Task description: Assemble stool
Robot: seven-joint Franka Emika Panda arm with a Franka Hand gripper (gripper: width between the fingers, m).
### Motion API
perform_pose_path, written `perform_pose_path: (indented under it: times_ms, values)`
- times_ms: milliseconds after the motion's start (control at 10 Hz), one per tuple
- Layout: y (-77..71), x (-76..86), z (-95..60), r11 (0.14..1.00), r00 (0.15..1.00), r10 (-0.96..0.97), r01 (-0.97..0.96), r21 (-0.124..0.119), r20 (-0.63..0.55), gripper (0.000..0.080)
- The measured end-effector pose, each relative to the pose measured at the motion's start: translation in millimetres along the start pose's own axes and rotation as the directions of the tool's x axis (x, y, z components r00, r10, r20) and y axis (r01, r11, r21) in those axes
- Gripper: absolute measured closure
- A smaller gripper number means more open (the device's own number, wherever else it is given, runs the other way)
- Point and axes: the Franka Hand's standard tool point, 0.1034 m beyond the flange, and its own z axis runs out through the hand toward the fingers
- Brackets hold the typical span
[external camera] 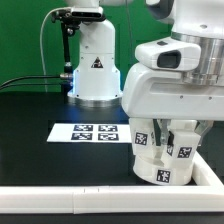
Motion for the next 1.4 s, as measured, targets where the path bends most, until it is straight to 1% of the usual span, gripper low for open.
perform_pose_path:
  times_ms: [200, 400, 500, 600, 700, 800, 900, 1100, 1200, 1300, 1400]
  values:
    - [4.1, 0.1, 2.1, 0.990, 0.990, 0.142, -0.142, -0.004, 0.003, 0.0465]
    - [11.8, -1.3, 3.6, 0.915, 0.915, 0.402, -0.403, -0.022, -0.006, 0.0465]
    - [15.7, 0.0, 3.2, 0.880, 0.880, 0.475, -0.475, -0.011, -0.002, 0.0465]
    - [21.9, 1.2, 3.3, 0.822, 0.822, 0.569, -0.569, 0.009, 0.010, 0.0465]
    - [24.1, 1.4, 4.0, 0.793, 0.794, 0.608, -0.608, 0.024, 0.018, 0.0465]
    - [30.1, 0.0, 6.1, 0.713, 0.713, 0.701, -0.701, 0.027, 0.015, 0.0465]
    - [33.1, -0.8, 6.5, 0.671, 0.672, 0.741, -0.741, 0.029, 0.010, 0.0465]
    - [32.6, -0.8, 6.8, 0.675, 0.675, 0.737, -0.737, 0.028, 0.011, 0.0459]
    - [32.9, -0.4, 5.7, 0.676, 0.677, 0.736, -0.736, 0.030, 0.011, 0.0261]
    - [35.3, 2.2, -4.5, 0.688, 0.689, 0.724, -0.724, 0.052, 0.015, 0.0261]
    - [42.2, 4.4, -20.1, 0.699, 0.701, 0.713, -0.712, 0.067, 0.021, 0.0170]
